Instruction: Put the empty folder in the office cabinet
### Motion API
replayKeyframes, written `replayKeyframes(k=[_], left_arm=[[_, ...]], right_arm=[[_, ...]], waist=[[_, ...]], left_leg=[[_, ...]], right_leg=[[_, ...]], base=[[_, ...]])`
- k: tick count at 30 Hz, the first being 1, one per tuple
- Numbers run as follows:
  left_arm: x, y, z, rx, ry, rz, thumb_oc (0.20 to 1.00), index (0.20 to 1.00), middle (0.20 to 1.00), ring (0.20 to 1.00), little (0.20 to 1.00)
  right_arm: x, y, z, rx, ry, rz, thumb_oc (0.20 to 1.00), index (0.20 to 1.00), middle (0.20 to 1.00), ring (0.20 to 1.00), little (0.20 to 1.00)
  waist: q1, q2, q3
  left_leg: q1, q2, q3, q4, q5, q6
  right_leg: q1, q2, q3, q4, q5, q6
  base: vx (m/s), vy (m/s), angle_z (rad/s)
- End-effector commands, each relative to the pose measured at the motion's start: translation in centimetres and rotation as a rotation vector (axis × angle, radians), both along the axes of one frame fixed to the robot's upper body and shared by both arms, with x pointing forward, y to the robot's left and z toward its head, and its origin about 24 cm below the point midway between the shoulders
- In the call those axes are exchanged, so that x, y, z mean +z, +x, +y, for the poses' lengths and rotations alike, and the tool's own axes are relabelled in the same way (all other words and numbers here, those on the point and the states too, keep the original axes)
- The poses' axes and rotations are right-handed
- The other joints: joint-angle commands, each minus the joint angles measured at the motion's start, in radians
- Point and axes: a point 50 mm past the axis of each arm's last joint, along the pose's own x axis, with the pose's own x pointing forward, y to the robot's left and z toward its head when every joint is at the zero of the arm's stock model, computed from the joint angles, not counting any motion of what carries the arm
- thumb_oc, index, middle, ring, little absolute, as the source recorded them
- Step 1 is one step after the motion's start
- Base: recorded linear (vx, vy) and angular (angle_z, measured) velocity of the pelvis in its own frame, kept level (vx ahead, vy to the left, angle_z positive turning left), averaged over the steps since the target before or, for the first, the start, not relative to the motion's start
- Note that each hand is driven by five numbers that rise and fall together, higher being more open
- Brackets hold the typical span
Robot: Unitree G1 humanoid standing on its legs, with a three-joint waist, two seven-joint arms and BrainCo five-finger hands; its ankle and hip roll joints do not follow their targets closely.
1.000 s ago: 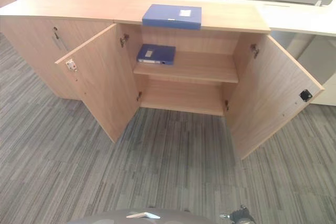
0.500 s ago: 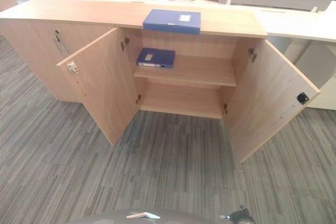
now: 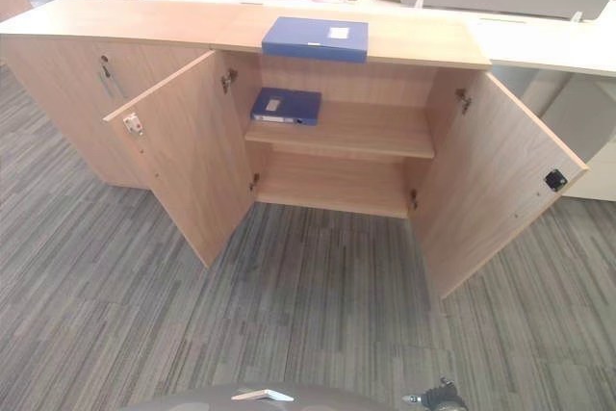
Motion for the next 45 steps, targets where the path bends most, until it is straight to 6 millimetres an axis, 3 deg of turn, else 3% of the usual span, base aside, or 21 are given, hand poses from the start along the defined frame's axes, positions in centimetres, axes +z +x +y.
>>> replayKeyframes(k=[1,11,15,18,22,25,28,31,35,36,37,40,41,42,43,45], left_arm=[[0.2,0.8,1.3,0.014,0.052,0.016,1.0,1.0,1.0,1.0,1.0],[0.4,1.8,2.0,0.086,0.059,-0.023,1.0,1.0,1.0,1.0,1.0],[0.5,2.5,2.1,0.12,0.05,-0.051,1.0,1.0,1.0,1.0,1.0],[0.5,2.9,1.9,0.16,0.04,-0.075,1.0,1.0,1.0,1.0,1.0],[0.3,2.1,1.5,0.184,0.027,-0.059,1.0,1.0,1.0,1.0,1.0],[0.2,1.4,1.2,0.186,0.021,-0.035,1.0,1.0,1.0,1.0,1.0],[0.2,0.6,1.2,0.19,0.027,-0.016,1.0,1.0,1.0,1.0,1.0],[0.1,0.2,1.3,0.207,0.032,-0.012,1.0,1.0,1.0,1.0,1.0],[0.1,-0.6,1.2,0.22,0.028,0.009,1.0,1.0,1.0,1.0,1.0],[0.1,-1.4,1.2,0.234,0.027,0.027,1.0,1.0,1.0,1.0,1.0],[0.1,-1.4,1.2,0.234,0.028,0.027,1.0,1.0,1.0,1.0,1.0],[0.1,-1.9,1.2,0.236,0.025,0.032,1.0,1.0,1.0,1.0,1.0],[0.1,-1.4,1.1,0.238,0.02,0.012,1.0,1.0,1.0,1.0,1.0],[0.1,-1.4,1.1,0.238,0.019,0.012,1.0,1.0,1.0,1.0,1.0],[0.1,-1.1,1.0,0.244,0.015,-0.001,1.0,1.0,1.0,1.0,1.0],[0.1,-0.3,1.1,0.245,0.015,-0.034,1.0,1.0,1.0,1.0,1.0]], right_arm=[[0.3,1.0,-0.7,0.031,-0.035,0.011,1.0,1.0,1.0,1.0,1.0],[0.6,1.5,-1.8,-0.005,-0.064,0.007,1.0,1.0,1.0,1.0,1.0],[0.9,2.1,-2.6,-0.01,-0.085,-0.011,1.0,1.0,1.0,1.0,1.0],[1.1,2.3,-3.1,-0.003,-0.104,-0.014,1.0,1.0,1.0,1.0,1.0],[1.2,2.2,-3.5,-0.001,-0.116,-0.003,1.0,1.0,1.0,1.0,1.0],[1.2,2.2,-3.6,-0.001,-0.116,0.0,1.0,1.0,1.0,1.0,1.0],[1.0,1.5,-3.5,-0.015,-0.114,0.021,1.0,1.0,1.0,1.0,1.0],[1.0,0.8,-3.6,-0.034,-0.113,0.039,1.0,1.0,1.0,1.0,1.0],[0.8,0.2,-3.5,-0.041,-0.099,0.061,1.0,1.0,1.0,1.0,1.0],[0.8,-0.8,-3.7,-0.075,-0.092,0.089,1.0,1.0,1.0,1.0,1.0],[0.8,-0.8,-3.7,-0.075,-0.092,0.09,1.0,1.0,1.0,1.0,1.0],[0.9,-0.8,-4.3,-0.129,-0.093,0.081,1.0,1.0,1.0,1.0,1.0],[1.3,0.2,-5.0,-0.154,-0.108,0.043,1.0,1.0,1.0,1.0,1.0],[1.3,0.2,-5.1,-0.154,-0.108,0.042,1.0,1.0,1.0,1.0,1.0],[1.5,0.9,-5.3,-0.171,-0.113,0.016,1.0,1.0,1.0,1.0,1.0],[1.8,1.8,-5.6,-0.209,-0.126,-0.031,1.0,1.0,1.0,1.0,1.0]], waist=[[0.002,-0.006,0.017],[0.005,-0.002,0.041],[0.014,-0.011,0.058],[0.03,-0.015,0.078],[0.051,-0.016,0.069],[0.075,-0.005,0.061],[0.109,0.016,0.055],[0.131,0.032,0.051],[0.15,0.044,0.03],[0.147,0.05,0.001],[0.148,0.048,0.001],[0.14,0.057,-0.016],[0.126,0.069,0.009],[0.128,0.071,0.007],[0.114,0.084,0.025],[0.097,0.106,0.05]], left_leg=[[-0.002,0.066,0.089,-0.001,-0.068,-0.062],[-0.012,0.086,0.065,0.011,-0.06,-0.07],[-0.086,0.076,0.05,0.156,-0.096,-0.07],[-0.14,0.058,0.046,0.26,-0.086,-0.076],[-0.207,0.054,0.062,0.216,-0.063,-0.069],[-0.256,0.061,0.061,0.137,0.011,-0.082],[-0.324,0.089,0.072,0.028,0.12,-0.11],[-0.362,0.105,0.068,0.006,0.152,-0.131],[-0.334,0.085,0.054,-0.001,0.145,-0.121],[-0.296,0.032,0.055,0.004,0.128,-0.086],[-0.295,0.031,0.056,0.004,0.127,-0.086],[-0.235,-0.022,0.081,-0.001,0.081,-0.036],[-0.198,-0.067,0.082,-0.001,0.055,0.0],[-0.201,-0.064,0.084,-0.001,0.056,0.0],[-0.189,-0.073,0.08,-0.001,0.047,0.011],[-0.169,-0.073,0.076,-0.001,0.015,0.017]], right_leg=[[-0.022,-0.067,-0.057,-0.005,-0.055,0.1],[-0.034,-0.046,-0.062,0.015,-0.078,0.076],[-0.046,-0.049,-0.068,0.04,-0.1,0.059],[-0.034,-0.056,-0.08,0.04,-0.111,0.051],[-0.008,-0.069,-0.085,0.031,-0.122,0.069],[0.032,-0.068,-0.077,0.008,-0.136,0.087],[0.089,-0.066,-0.055,-0.005,-0.162,0.104],[0.136,-0.082,-0.03,-0.005,-0.183,0.119],[0.162,-0.108,-0.013,-0.005,-0.187,0.142],[0.171,-0.178,-0.015,0.043,-0.189,0.174],[0.171,-0.18,-0.014,0.045,-0.19,0.175],[0.11,-0.261,0.0,0.189,-0.147,0.211],[0.002,-0.331,0.022,0.369,0.016,0.224],[-0.003,-0.328,0.024,0.367,0.019,0.223],[-0.055,-0.342,0.042,0.447,0.089,0.203],[-0.135,-0.381,0.0,0.5,0.118,0.171]], base=[[0.05,-0.051,0.01],[0.07,-0.076,0.04],[0.06,-0.081,0.11],[0.14,-0.074,0.15],[0.2,0.015,0.01],[0.27,0.044,0.01],[0.37,0.079,-0.21],[0.3,0.101,-0.36],[0.34,0.212,-0.64],[0.34,0.288,-0.74],[0.44,0.38,-0.64],[0.23,0.308,-0.34],[0.12,0.319,-0.41],[0.04,0.31,-0.31],[0.01,0.175,-0.02],[0.08,0.19,0.18]])
